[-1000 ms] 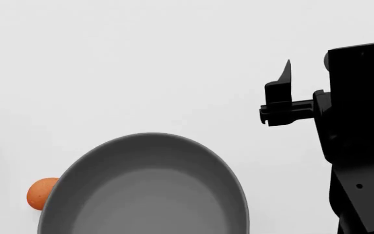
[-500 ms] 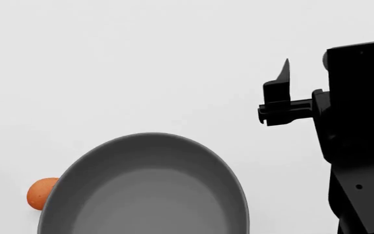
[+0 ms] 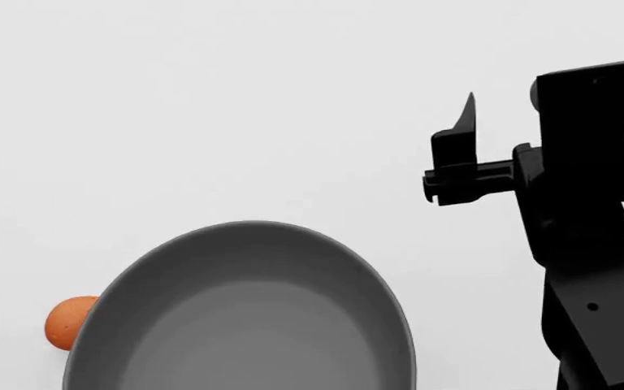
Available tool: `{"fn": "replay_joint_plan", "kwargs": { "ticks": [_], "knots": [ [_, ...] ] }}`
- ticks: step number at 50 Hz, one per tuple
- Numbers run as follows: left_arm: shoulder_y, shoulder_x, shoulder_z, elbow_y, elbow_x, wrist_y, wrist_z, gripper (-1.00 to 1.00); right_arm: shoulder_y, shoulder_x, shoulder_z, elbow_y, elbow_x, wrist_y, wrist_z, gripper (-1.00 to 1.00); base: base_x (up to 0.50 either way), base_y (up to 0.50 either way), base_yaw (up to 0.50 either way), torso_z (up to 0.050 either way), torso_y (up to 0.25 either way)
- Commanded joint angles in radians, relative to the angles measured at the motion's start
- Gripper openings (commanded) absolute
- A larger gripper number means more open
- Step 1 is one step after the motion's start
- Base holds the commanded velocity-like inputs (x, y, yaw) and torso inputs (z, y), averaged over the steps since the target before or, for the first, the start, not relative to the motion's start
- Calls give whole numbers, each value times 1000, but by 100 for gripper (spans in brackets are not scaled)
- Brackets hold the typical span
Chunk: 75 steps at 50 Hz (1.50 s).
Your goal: Place the eggs and milk next to the bowl.
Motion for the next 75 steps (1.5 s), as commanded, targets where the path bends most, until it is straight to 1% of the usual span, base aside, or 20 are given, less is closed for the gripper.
{"fn": "replay_joint_plan", "kwargs": {
  "ticks": [1, 6, 17, 23, 35, 60, 71, 75],
  "knots": [
    [71, 6, -47, 59, -4, 8, 38, -100, -4, -20, 30, -1, -12, -5, -30, 100, 0, 0, 0, 0, 0],
    [60, 6, -7, 65, 20, 5, 42, -100, -11, -16, 36, -11, -7, -2, -27, 100, 0, 0, 0, 0, 0],
    [-44, 14, 118, 43, 60, -23, 51, -100, -23, -14, 41, 0, -6, -17, -29, 100, 0, 0, 0, 0, 0],
    [-81, 19, 152, 40, 67, -36, 54, -100, -28, -9, 47, -10, -1, -13, -26, 100, 0, 0, 0, 0, 0],
    [-66, 26, 163, 36, 81, -28, 62, -100, -33, -7, 50, -15, 2, -12, -21, 100, 0, 0, 0, 0, 0],
    [16, 26, 155, 54, 104, 10, 95, -100, -19, -9, 41, -10, 3, -7, -19, 100, 0, 0, 0, 0, 0],
    [12, 31, 182, 61, 125, 11, 104, -100, -27, -5, 46, -15, 7, -10, -16, 100, 0, 0, 0, 0, 0],
    [-12, 45, 209, 20, 149, 31, 139, -100, -28, -5, 45, -11, 6, -13, -16, 100, 0, 0, -1, 0, 0]
  ]
}}
